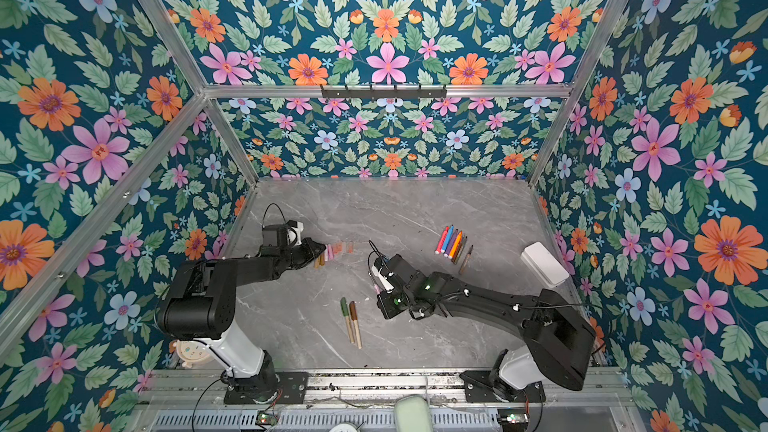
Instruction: Open the pen caps
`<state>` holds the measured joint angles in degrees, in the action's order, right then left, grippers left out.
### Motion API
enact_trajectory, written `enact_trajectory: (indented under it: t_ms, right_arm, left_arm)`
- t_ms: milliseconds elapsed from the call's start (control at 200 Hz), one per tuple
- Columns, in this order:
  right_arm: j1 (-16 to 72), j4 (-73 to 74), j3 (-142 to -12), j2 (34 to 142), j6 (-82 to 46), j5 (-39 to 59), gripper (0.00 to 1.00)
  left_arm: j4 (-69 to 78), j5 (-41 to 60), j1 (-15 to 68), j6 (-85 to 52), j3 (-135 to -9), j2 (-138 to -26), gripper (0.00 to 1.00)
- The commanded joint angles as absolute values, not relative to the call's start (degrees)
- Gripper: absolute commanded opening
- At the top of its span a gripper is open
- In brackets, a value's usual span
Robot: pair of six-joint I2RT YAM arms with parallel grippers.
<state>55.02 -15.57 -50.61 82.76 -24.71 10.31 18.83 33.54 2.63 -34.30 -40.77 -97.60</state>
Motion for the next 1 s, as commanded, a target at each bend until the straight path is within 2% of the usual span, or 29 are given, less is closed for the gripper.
enact_trajectory:
  t_ms: [0, 370, 995]
  right_arm:
    - [55.05, -15.69, -50.71, 82.24, -24.17, 9.76, 0.00]
    - [55.10, -15.43, -50.19, 81.83, -24.34, 9.71, 0.00]
    - [55.11, -15.27, -49.22, 81.11, -24.30, 9.23, 0.00]
  left_arm:
    - [20.87, 34.44, 2.58, -34.17, -41.13, -98.43, 0.17]
    - [25.70, 35.74, 2.73, -36.99, -39.73, -96.50, 0.17]
    - [30.54, 37.45, 2.99, -39.30, -39.35, -101.14, 0.17]
